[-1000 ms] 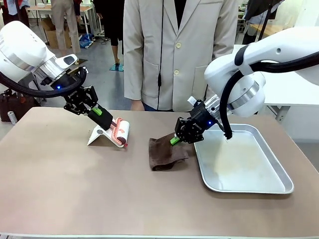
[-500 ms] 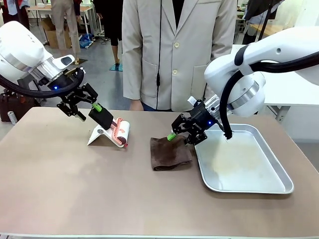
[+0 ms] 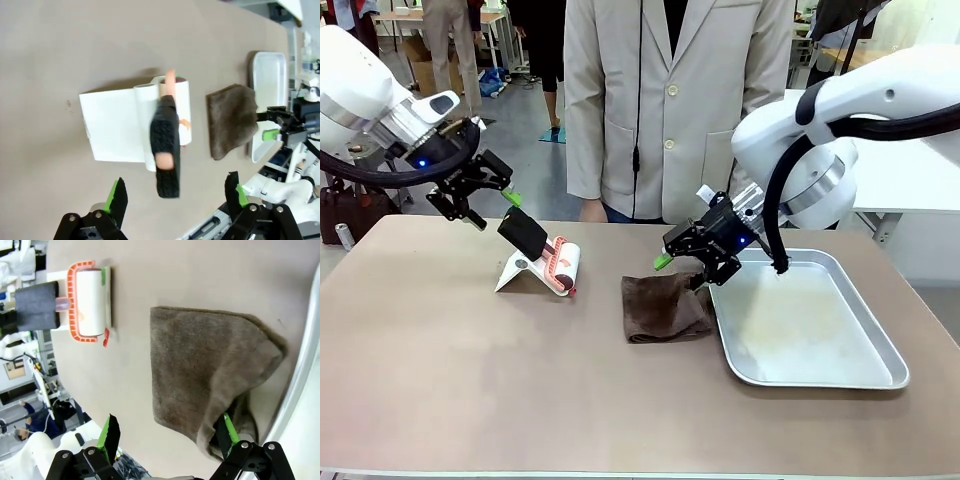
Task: Clean the surface of the table.
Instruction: Return the Lint Roller and towel to their original positions.
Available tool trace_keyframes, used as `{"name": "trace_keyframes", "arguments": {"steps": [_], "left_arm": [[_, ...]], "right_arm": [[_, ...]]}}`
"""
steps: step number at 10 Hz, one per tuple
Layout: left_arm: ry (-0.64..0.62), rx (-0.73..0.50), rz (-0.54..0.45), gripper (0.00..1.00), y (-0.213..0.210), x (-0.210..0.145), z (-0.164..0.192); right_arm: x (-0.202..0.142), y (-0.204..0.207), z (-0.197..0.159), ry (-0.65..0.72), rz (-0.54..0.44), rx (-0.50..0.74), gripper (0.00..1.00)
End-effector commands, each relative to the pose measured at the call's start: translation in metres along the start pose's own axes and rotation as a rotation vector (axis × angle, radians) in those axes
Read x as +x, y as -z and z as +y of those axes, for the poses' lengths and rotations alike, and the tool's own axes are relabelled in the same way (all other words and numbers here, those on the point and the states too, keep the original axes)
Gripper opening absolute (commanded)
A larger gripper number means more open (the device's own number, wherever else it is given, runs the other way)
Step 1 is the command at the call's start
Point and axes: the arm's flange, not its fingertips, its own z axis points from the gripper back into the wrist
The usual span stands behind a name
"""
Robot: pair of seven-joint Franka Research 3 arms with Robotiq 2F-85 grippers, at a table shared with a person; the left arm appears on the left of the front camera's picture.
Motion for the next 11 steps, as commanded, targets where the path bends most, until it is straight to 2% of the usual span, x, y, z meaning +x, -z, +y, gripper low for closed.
{"name": "trace_keyframes", "arguments": {"steps": [1,3,6,9,11], "left_arm": [[0.07,-0.059,-0.032,1.0,-0.02,-0.029,-0.005],[0.123,-0.095,-0.072,1.0,-0.064,-0.074,-0.017],[0.14,-0.284,-0.118,1.0,-0.126,-0.164,-0.01],[0.073,-0.434,-0.25,1.0,-0.153,-0.243,0.042],[0.041,-0.579,-0.216,1.0,-0.153,-0.252,0.082]], "right_arm": [[-0.021,-0.024,0.004,-0.014,-0.077,-0.017,1.0],[-0.043,-0.054,0.0,-0.042,-0.164,0.057,1.0],[-0.072,-0.087,-0.014,-0.105,-0.196,0.33,1.0],[-0.105,-0.125,-0.043,-0.178,-0.142,0.63,1.0],[-0.118,-0.158,-0.062,-0.255,-0.084,0.787,1.0]]}}
